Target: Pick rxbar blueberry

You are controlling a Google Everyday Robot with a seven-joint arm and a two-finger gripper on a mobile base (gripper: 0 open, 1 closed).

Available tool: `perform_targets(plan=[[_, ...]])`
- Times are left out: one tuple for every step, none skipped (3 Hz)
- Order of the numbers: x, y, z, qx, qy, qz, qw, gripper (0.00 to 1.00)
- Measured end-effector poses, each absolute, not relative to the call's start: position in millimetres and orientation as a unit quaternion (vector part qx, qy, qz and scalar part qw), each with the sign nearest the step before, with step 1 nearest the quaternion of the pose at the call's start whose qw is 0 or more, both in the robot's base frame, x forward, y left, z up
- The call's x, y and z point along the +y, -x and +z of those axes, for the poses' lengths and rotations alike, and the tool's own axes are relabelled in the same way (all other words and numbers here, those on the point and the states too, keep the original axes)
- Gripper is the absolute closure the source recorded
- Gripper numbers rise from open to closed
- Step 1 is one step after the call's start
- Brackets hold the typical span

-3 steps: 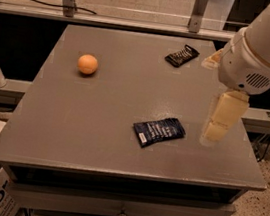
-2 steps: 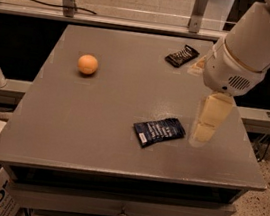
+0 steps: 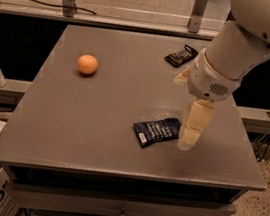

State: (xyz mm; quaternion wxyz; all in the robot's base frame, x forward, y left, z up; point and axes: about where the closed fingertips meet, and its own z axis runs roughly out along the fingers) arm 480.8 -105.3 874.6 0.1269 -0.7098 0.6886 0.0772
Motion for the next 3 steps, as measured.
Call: perform_targets(plan=[[-97,-485,861,0.682,0.713,0.084,0.137,0.0],[-87,-487,849,0.673,0.719,0.088,0.147,0.0],[-77,-488,840,0.665,0.725,0.093,0.152,0.0]])
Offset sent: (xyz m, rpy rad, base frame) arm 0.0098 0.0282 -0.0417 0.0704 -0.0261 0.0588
